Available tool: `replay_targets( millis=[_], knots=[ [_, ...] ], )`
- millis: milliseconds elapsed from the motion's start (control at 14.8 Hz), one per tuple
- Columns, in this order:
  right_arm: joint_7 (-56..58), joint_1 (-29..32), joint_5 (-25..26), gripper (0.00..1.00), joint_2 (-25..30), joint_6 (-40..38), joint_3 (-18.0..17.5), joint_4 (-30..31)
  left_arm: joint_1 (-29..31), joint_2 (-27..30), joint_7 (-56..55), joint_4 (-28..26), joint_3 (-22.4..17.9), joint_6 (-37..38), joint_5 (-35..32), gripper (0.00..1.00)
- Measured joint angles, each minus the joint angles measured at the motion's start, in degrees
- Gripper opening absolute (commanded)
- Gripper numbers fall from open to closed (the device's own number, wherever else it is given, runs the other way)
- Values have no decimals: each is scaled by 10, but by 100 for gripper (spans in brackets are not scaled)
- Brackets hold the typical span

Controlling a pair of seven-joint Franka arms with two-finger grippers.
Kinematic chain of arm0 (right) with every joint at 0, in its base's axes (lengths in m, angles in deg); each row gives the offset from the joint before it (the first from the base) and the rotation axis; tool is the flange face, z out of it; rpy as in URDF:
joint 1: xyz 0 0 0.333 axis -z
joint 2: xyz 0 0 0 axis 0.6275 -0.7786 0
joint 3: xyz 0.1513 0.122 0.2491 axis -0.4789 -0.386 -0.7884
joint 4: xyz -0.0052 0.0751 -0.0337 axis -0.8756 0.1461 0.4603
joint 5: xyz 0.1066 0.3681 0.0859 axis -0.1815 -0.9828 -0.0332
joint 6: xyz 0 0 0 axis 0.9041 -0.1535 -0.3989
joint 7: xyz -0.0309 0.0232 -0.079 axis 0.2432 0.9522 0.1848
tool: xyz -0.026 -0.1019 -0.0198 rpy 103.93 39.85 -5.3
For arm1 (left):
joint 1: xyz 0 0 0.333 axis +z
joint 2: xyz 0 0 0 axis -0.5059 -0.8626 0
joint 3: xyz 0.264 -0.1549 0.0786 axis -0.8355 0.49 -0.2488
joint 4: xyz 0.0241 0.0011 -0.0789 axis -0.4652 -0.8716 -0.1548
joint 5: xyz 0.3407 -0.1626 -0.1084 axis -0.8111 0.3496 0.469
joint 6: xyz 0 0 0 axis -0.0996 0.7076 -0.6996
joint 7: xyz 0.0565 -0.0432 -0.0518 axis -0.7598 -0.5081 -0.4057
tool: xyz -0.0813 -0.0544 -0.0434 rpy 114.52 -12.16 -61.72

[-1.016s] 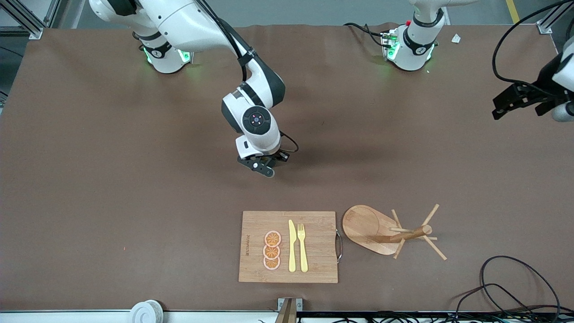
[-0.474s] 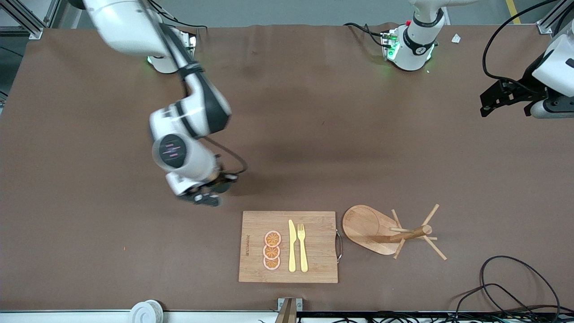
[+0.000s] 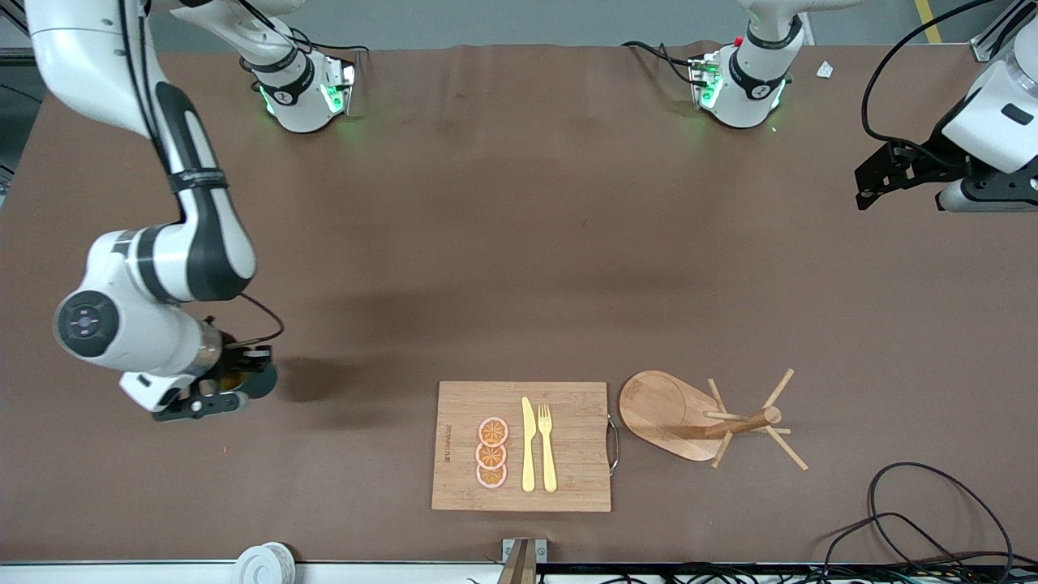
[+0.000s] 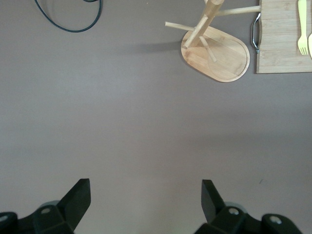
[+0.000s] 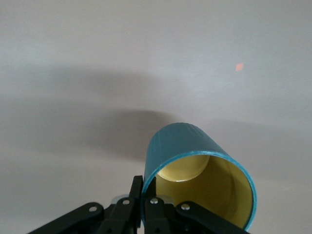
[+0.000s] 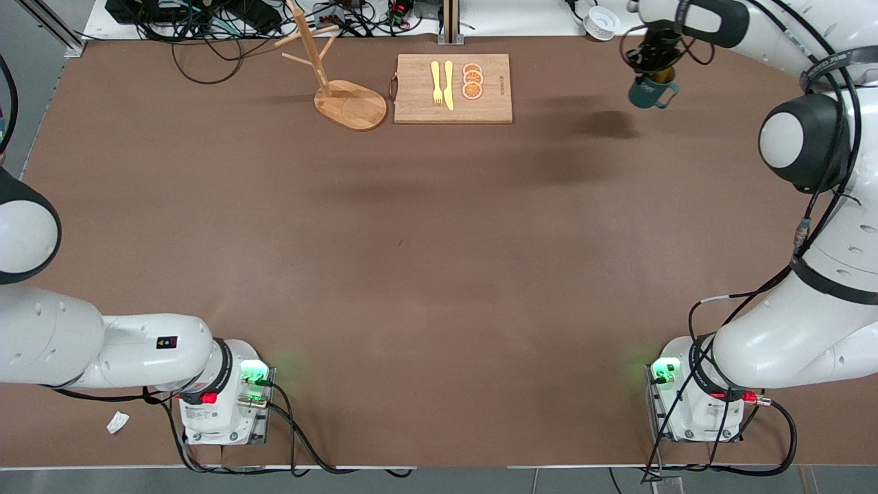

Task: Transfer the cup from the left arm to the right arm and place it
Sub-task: 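Carry the mug with the right gripper and lower it onto the table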

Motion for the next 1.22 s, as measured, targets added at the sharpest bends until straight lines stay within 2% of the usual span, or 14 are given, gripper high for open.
replay_targets(
  millis=[271,406,474,609,677,880,1016,1219],
  knots=[
    [72,41,2,1,-39,54,-1,9,1,0,-1,-2,0,0,0,100],
    [84,52,3,7,-59,75,-1,9,1,0,-1,-2,0,0,0,100],
    [87,56,3,23,-65,79,-1,9,1,0,-1,-2,0,0,0,100],
    [87,58,3,81,-67,81,-2,9,1,0,-1,-2,0,1,0,100],
    [87,58,3,100,-67,81,-3,6,1,0,-1,-2,0,2,0,100],
    [87,58,3,100,-65,80,-7,-16,1,0,-1,-2,0,6,0,100],
    [87,57,3,100,-55,48,-9,-45,1,0,-1,-3,0,6,0,100],
    [75,58,3,100,-3,-7,-9,-69,1,0,-1,-3,0,7,0,100]
  ],
)
